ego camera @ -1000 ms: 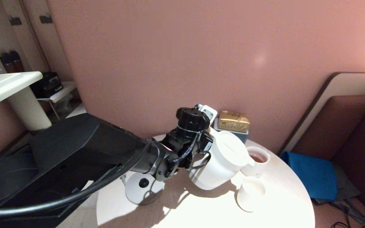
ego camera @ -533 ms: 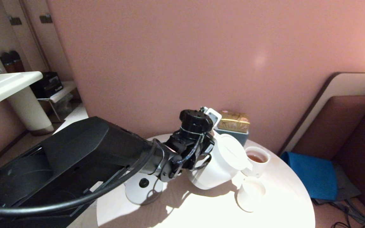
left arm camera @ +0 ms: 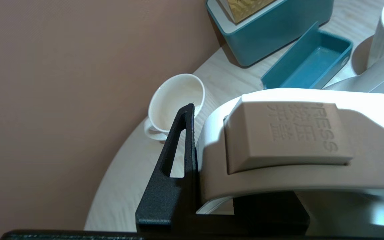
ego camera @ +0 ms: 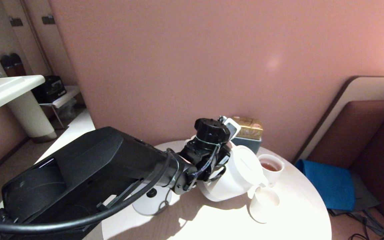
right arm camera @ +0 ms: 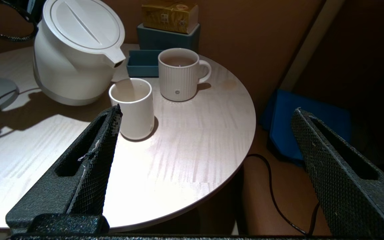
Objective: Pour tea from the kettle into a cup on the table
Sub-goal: Pour water into the cup
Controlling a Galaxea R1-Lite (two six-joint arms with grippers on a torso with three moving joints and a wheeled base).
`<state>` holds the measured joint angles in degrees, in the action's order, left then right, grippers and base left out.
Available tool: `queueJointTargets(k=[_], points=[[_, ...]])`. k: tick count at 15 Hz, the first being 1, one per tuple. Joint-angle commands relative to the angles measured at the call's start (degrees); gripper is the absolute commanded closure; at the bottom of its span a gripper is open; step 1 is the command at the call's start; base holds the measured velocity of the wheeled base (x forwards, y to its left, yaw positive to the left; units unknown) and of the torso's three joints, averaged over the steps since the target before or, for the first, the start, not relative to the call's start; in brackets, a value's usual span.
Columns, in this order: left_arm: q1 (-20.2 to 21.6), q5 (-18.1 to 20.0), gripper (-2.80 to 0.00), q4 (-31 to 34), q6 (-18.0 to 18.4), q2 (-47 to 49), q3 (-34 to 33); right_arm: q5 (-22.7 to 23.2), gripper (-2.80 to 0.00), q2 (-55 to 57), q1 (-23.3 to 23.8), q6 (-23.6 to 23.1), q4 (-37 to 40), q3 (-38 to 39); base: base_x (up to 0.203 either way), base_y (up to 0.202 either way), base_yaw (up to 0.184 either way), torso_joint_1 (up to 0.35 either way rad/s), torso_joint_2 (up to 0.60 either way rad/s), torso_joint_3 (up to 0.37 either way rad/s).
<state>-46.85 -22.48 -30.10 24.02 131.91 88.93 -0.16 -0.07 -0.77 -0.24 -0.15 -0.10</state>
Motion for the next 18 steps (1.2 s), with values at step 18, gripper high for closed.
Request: queueJointTargets(k=[18], points=[[-2.5,-1.8,0.00,2.2,9.3,-0.3,4.8,0.0,-2.80,0.1,0.0,0.0,0.0,0.0,0.000,0.000,0.000,0.000,0.00,0.000]])
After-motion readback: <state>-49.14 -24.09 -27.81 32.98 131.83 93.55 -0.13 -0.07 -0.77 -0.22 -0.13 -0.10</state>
